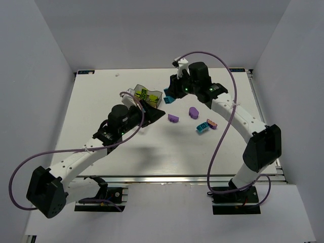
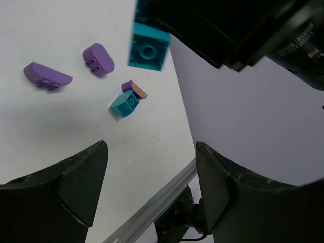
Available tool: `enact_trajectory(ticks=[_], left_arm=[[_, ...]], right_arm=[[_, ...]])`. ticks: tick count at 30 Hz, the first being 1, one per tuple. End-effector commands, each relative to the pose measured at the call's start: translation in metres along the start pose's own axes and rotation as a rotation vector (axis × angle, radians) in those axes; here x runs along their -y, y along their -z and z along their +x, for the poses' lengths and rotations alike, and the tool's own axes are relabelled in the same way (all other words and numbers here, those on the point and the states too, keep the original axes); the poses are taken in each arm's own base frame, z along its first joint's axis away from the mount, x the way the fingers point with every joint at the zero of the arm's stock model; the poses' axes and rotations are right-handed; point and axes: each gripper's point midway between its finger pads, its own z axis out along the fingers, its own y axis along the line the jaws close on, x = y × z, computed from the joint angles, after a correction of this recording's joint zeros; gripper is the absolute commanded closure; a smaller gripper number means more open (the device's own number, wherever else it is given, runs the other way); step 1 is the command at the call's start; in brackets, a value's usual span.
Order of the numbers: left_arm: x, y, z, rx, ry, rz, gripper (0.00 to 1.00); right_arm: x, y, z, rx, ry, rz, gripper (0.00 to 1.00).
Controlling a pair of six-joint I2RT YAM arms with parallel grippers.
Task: Sort the legos into containers by color
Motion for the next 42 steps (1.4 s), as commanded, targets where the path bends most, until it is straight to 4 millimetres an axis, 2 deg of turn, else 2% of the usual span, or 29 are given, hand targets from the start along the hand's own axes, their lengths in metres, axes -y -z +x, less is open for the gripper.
enact_trajectory(ticks=[1,7,12,22,29,32,36,37,39,40,42], left_arm=[[0.025,-0.008,-0.014,0.039,-0.053,0.043,0.2],[0.032,-0.014,-0.016,0.039,-0.067,0.058,0.2],[0.022,-0.024,-0.014,0.024,-0.092,0.012,0.2],[0.006,-0.039,-0.011,-0.004,-0.152,-0.066,0.21],[0.012,-0.048,-0.015,-0.007,-0.183,-0.046,0.23],[0.01,-0.051,-0.013,-0.021,-0.19,-0.052,0.28],[0.008,-0.054,-0.009,-0.038,-0.191,-0.048,0.42],[0.008,-0.054,-0.008,-0.04,-0.191,-0.048,0.51],[0.008,-0.055,-0.008,-0.04,-0.191,-0.048,0.6],[0.007,-0.055,-0.008,-0.041,-0.192,-0.049,0.69],[0.006,-0.053,-0.008,-0.042,-0.196,-0.057,0.79]], right_arm=[[0.014,-0.002,-0.024,0.045,-0.175,0.088,1.0],[-0.003,0.003,-0.024,0.045,-0.21,0.037,1.0],[-0.02,0.01,-0.02,0.041,-0.226,-0.005,1.0],[-0.032,0.015,-0.007,0.019,-0.243,-0.041,1.0],[-0.037,0.015,-0.001,0.007,-0.238,-0.054,1.0],[-0.037,0.014,0.0,0.004,-0.239,-0.055,1.0],[-0.038,0.014,0.002,0.0,-0.238,-0.059,1.0],[-0.039,0.014,0.002,-0.001,-0.238,-0.062,1.0],[-0.038,0.014,0.003,-0.001,-0.237,-0.058,1.0],[-0.037,0.014,0.002,0.001,-0.233,-0.051,1.0],[-0.034,0.013,0.003,0.004,-0.223,-0.034,1.0]])
